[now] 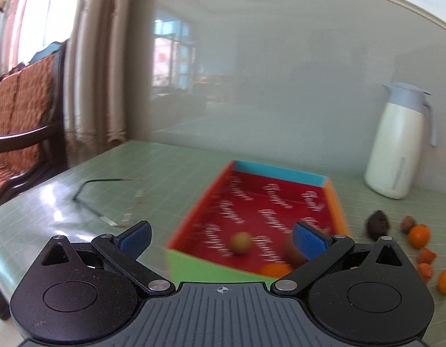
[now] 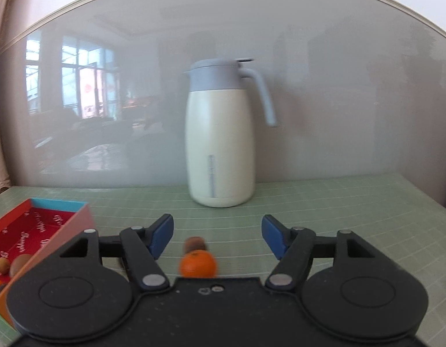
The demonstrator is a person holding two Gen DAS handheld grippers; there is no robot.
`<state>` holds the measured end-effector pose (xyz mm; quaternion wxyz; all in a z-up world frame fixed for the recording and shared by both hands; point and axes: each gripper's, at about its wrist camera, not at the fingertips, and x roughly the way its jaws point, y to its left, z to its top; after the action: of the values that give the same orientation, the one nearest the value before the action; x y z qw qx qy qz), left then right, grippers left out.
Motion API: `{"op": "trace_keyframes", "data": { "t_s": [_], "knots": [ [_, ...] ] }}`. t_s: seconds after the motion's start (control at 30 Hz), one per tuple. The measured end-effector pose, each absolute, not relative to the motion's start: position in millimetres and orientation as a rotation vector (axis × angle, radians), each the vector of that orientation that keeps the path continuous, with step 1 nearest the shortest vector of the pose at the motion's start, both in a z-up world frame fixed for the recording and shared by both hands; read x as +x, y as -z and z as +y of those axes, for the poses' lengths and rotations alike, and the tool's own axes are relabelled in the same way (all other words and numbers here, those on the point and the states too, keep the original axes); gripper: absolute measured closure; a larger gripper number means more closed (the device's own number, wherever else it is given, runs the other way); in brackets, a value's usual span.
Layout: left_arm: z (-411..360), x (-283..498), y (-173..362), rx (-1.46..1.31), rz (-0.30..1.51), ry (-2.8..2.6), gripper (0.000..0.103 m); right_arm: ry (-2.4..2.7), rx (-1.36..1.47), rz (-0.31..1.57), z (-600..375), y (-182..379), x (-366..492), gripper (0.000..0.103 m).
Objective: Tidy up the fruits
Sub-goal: 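Move the left gripper toward the tangerine beside the carrot slices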
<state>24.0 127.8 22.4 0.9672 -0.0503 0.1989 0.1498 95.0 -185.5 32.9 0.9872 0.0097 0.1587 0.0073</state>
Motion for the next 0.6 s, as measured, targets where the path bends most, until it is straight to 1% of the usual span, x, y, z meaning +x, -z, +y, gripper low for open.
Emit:
{"op": "trace_keyframes", "data": {
  "t_s": [0.17,0.6],
  "knots": [
    [93.0,31.6,-24.4,-0.060,0.405,-0.242,0.000,0.013,0.027,0.312,-207.2,-36.0,92.2,0.033],
    [6.9,48.2,-14.3,-0.006,0.449,-0.054,0.000,0.096,0.050,0.308,-258.4,-37.6,84.3,0.033]
  ]
}}
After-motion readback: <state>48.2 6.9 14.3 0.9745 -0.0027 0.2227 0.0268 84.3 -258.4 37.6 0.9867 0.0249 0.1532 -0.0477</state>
